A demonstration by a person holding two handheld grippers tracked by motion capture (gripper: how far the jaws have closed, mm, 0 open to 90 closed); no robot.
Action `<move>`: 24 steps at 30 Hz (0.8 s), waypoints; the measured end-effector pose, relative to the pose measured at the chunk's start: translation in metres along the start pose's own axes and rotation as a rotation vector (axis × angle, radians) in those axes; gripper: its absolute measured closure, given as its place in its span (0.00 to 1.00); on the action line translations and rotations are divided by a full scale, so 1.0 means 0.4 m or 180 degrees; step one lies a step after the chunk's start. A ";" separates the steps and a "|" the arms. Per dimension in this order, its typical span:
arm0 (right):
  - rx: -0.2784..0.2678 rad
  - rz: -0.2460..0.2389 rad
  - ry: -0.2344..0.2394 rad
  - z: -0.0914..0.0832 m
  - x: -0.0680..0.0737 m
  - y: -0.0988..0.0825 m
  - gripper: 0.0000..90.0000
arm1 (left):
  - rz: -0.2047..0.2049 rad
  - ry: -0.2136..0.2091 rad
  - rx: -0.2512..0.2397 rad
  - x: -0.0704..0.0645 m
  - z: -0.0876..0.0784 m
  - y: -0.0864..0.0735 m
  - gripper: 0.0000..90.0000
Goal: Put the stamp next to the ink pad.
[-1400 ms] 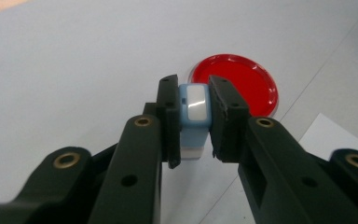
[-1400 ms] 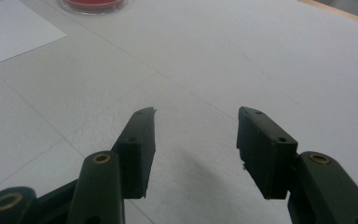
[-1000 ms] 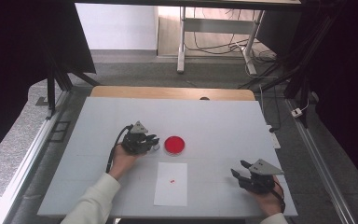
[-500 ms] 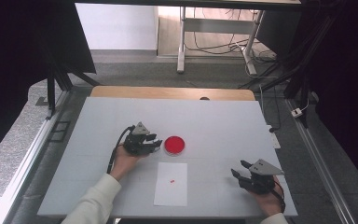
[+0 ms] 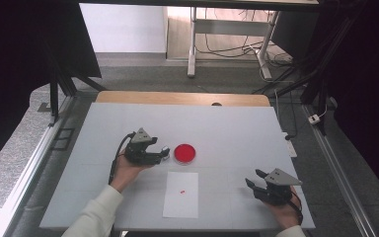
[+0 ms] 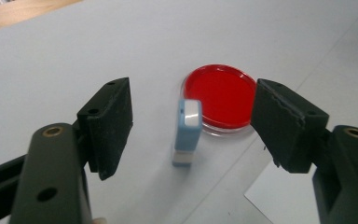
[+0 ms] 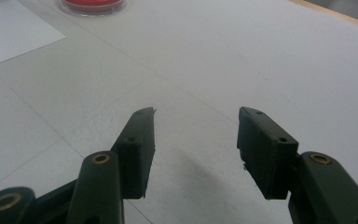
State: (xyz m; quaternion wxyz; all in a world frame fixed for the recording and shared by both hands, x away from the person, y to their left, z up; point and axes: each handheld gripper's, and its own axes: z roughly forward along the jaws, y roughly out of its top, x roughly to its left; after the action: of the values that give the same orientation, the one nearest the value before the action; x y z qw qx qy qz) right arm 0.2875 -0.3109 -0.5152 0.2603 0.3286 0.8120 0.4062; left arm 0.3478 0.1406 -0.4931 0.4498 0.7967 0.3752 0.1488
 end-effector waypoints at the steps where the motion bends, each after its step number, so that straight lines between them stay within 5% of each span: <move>1: -0.0005 -0.0004 0.0002 0.000 0.000 0.000 0.51 | 0.0007 -0.0012 -0.0010 -0.002 -0.009 -0.002 0.32; 10: -0.0020 0.0002 0.0040 -0.001 -0.003 -0.002 0.50 | 0.0075 -0.0144 -0.0010 -0.019 -0.080 -0.035 0.32; 24: -0.0031 0.0010 0.0118 -0.005 -0.019 -0.007 0.49 | -0.0043 -0.0039 0.0090 -0.028 -0.188 -0.159 0.32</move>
State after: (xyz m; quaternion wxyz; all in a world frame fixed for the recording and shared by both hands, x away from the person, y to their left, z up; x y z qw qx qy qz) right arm 0.2901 -0.3190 -0.5154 0.2461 0.3210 0.8142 0.4166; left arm 0.2677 0.1979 -0.5032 0.4418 0.8013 0.3800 0.1355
